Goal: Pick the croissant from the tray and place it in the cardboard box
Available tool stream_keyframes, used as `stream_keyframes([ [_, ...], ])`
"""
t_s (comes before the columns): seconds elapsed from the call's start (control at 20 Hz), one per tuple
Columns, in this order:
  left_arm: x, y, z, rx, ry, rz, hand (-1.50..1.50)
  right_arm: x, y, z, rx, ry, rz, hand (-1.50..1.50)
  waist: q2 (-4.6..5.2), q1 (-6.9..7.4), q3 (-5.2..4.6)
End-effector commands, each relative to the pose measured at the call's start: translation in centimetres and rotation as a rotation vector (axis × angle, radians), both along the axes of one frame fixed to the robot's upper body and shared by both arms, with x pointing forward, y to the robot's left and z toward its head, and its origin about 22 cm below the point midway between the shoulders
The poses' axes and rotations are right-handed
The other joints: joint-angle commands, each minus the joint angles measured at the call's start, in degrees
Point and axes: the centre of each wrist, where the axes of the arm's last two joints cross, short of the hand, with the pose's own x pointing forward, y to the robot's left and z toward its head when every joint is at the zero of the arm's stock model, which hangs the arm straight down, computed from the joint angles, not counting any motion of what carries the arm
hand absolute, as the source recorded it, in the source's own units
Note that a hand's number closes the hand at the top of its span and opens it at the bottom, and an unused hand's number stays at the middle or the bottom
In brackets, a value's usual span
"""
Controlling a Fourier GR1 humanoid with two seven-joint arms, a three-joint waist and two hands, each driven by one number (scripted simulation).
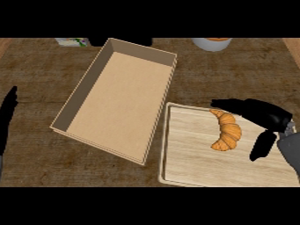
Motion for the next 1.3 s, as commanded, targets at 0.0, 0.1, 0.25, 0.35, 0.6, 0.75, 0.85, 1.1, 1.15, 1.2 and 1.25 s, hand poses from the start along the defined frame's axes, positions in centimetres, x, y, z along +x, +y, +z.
stream_keyframes([
  [0.0, -0.2, -1.1, -0.7, 0.014, 0.021, 0.001, 0.00, -0.6, 2.5, 0.5, 0.033, -0.019, 0.018, -1.50, 0.00, 0.02, 0.00],
  [0.1, 0.0, -0.5, -0.8, 0.009, -0.006, 0.005, 0.00, -2.1, 0.8, 0.6, -0.006, 0.007, 0.026, -1.50, 0.00, -0.09, 0.00],
  [0.25, 0.8, -0.4, 0.9, 0.002, 0.002, -0.015, 0.00, -1.2, 1.3, 0.3, -0.099, 0.021, 0.035, -1.50, 0.04, 0.12, 0.01],
  [0.35, 0.6, 0.0, -1.2, 0.012, 0.013, -0.006, 0.00, -0.8, 2.2, -0.8, -0.118, 0.026, -0.006, -1.50, 0.10, 0.12, 0.00],
  [0.6, -0.8, -0.3, -1.1, -0.008, 0.002, 0.002, 0.00, -0.7, 4.4, -4.5, -0.168, 0.043, -0.023, -1.50, 0.11, 0.57, 0.03],
  [0.75, 2.2, -1.7, -0.5, 0.025, -0.022, 0.009, 0.00, 0.3, 4.5, -4.1, -0.146, 0.020, -0.059, 1.50, 0.16, 0.21, 0.02],
  [0.85, 1.4, -0.8, 1.5, -0.004, -0.004, -0.009, 0.00, -0.7, 4.4, -3.4, -0.136, -0.134, -0.075, 1.50, 0.05, 0.18, 0.04],
  [1.1, -0.1, -0.6, -0.6, 0.009, 0.011, -0.011, 0.00, 0.8, 5.2, -3.4, -0.112, -0.249, -0.094, 1.50, 0.07, 0.31, 0.02],
  [1.15, -0.3, -0.6, 0.9, 0.001, -0.001, -0.012, 0.00, 0.0, 4.2, -3.8, -0.111, -0.265, -0.112, 1.50, 0.00, 0.29, 0.03],
  [1.2, -0.5, -0.4, -0.6, 0.005, -0.012, -0.001, 0.00, 1.9, 4.9, -3.7, -0.110, -0.301, -0.110, 1.50, 0.17, 0.67, 0.03],
  [1.25, -0.1, -1.2, -1.0, -0.006, -0.001, -0.009, 0.00, 2.8, 3.7, -4.7, -0.121, -0.293, -0.103, 1.50, 0.29, 0.84, 0.05],
])
